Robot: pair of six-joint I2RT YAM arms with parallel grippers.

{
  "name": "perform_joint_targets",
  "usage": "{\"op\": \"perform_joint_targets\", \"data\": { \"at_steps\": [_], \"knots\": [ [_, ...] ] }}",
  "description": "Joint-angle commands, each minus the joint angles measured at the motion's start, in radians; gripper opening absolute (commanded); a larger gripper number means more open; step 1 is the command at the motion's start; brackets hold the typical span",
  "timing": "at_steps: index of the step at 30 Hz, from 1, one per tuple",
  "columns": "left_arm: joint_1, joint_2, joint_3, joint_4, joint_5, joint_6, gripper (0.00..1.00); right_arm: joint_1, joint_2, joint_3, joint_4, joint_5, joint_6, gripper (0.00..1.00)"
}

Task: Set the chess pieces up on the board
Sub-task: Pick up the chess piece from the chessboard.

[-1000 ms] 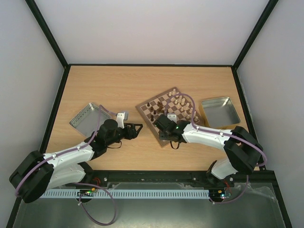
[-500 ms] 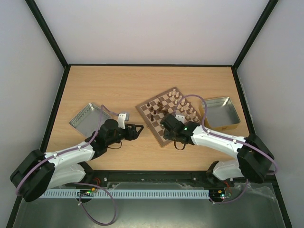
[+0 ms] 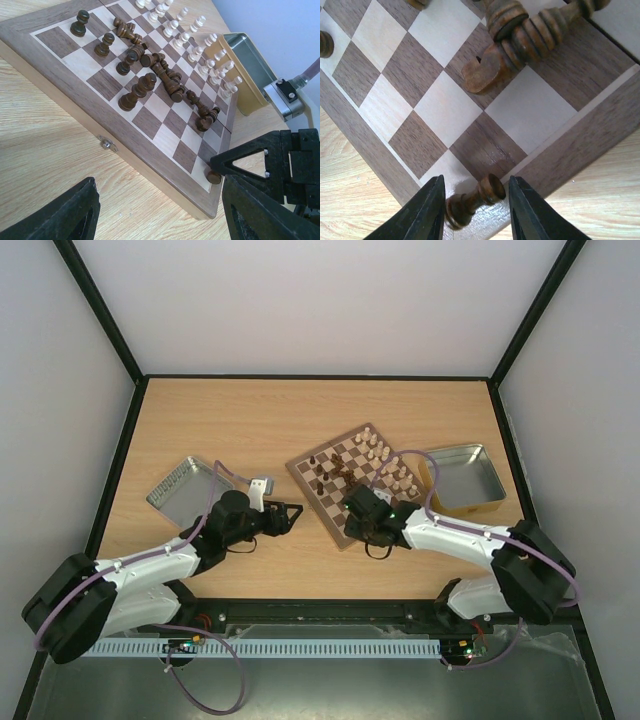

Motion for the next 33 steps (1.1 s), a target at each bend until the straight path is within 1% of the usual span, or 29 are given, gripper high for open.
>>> {"op": "perform_joint_targets", "data": {
  "at_steps": [1, 10, 20, 24, 27, 31, 33],
  "knots": [
    [-0.006, 0.002, 0.032, 0.008, 0.004, 0.016, 0.69, -0.008, 0.025, 0.005, 0.028, 0.030, 0.030, 0.33],
    [-0.006, 0.000, 0.031, 0.005, 0.011, 0.022, 0.69, -0.010, 0.069, 0.027, 0.025, 0.035, 0.013, 0.18],
    [-0.007, 0.015, 0.021, 0.028, 0.028, 0.002, 0.69, -0.011, 0.083, 0.037, 0.063, 0.055, 0.004, 0.09],
    [-0.008, 0.035, 0.010, 0.072, 0.049, -0.025, 0.69, -0.013, 0.073, 0.037, 0.102, 0.066, 0.001, 0.08],
    [-0.014, 0.062, 0.007, 0.123, 0.085, -0.051, 0.69, -0.015, 0.039, 0.026, 0.167, 0.058, 0.004, 0.09],
    [-0.034, 0.114, 0.013, 0.204, 0.133, -0.087, 0.69, -0.015, -0.008, 0.006, 0.249, 0.019, 0.012, 0.09],
    [-0.051, 0.148, 0.024, 0.243, 0.167, -0.077, 0.69, -0.015, -0.019, 0.005, 0.268, -0.014, 0.012, 0.09]
  ]
}}
